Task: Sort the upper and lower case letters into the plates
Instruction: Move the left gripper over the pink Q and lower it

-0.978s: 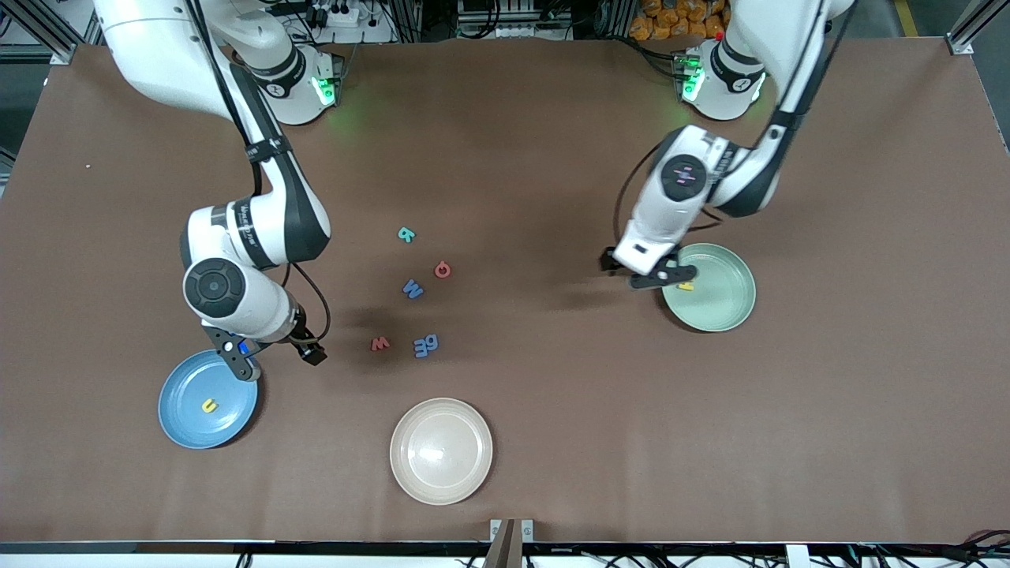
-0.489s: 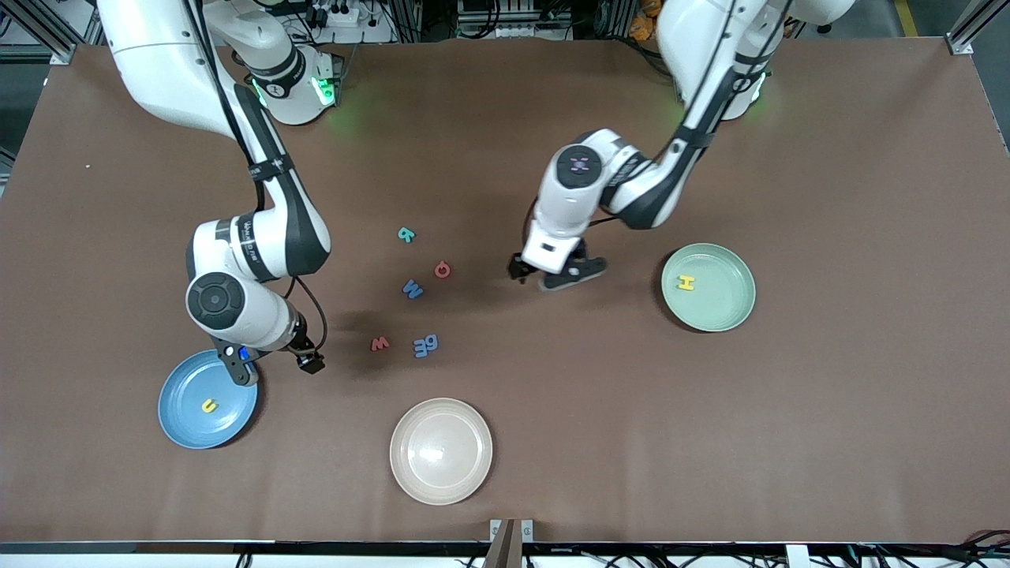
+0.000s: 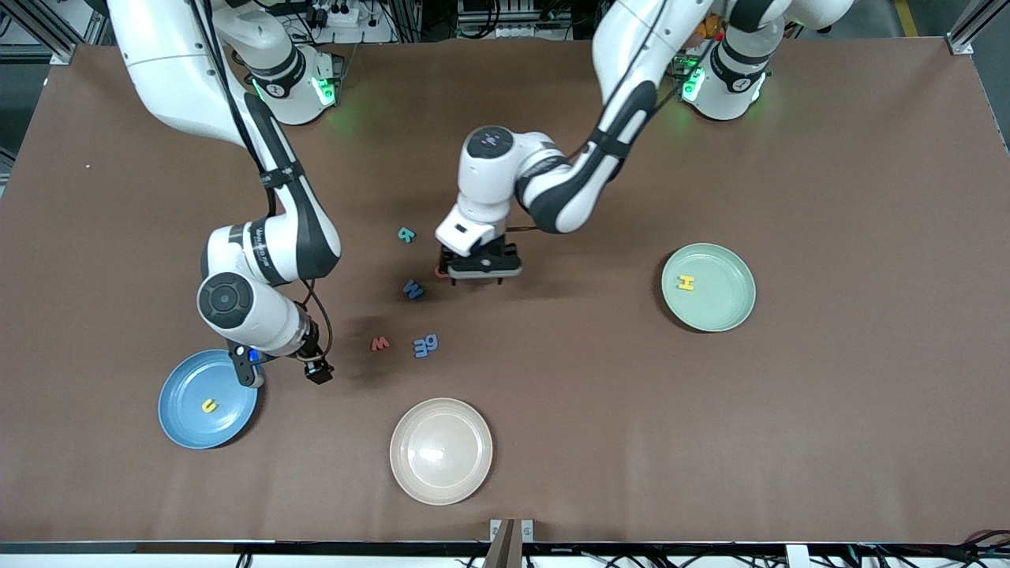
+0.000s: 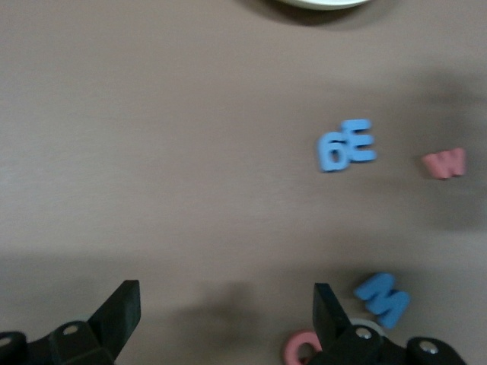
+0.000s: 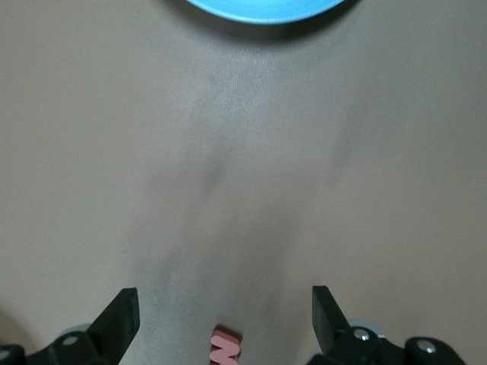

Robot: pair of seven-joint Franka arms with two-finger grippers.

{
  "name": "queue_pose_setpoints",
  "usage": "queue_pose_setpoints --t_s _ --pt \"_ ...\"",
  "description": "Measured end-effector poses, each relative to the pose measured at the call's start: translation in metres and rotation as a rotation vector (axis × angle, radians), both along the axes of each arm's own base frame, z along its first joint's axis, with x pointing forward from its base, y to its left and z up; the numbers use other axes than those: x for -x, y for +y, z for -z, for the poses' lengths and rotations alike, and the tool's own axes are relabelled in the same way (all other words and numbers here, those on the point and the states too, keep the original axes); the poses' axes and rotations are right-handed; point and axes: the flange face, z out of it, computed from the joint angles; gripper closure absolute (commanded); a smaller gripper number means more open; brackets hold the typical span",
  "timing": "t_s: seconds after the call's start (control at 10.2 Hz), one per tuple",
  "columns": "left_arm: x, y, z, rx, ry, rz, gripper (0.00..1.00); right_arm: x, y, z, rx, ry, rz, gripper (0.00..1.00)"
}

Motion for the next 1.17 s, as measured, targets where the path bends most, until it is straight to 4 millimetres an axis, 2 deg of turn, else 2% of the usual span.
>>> queue_pose_setpoints --t_s 0.29,0.49,0.68,0.88,1.17 --pt "0.006 -0.019 0.011 -0.021 -0.122 0.125 0.00 -0.002 -0.004 0.002 0.001 -0.002 0.025 0.00" --pt "0.016 -0.027 0.024 -0.007 -0.163 0.198 0.00 -0.012 -0.025 -0.007 -0.001 -0.020 0.060 0.00" --pt "0.041 -0.041 0.038 -0.050 -0.208 0.299 0.00 -0.020 -0.042 -0.014 -0.003 -0.031 0.084 0.00" --pt "0.065 -0.052 0.054 -0.078 -0.234 0.382 0.00 -0.023 -0.047 -0.019 -0.004 -0.032 0.093 0.00" --pt "0.072 -0.050 0.078 -0.111 -0.228 0.412 0.00 -0.025 -0.053 -0.021 -0.004 -0.035 0.102 0.00"
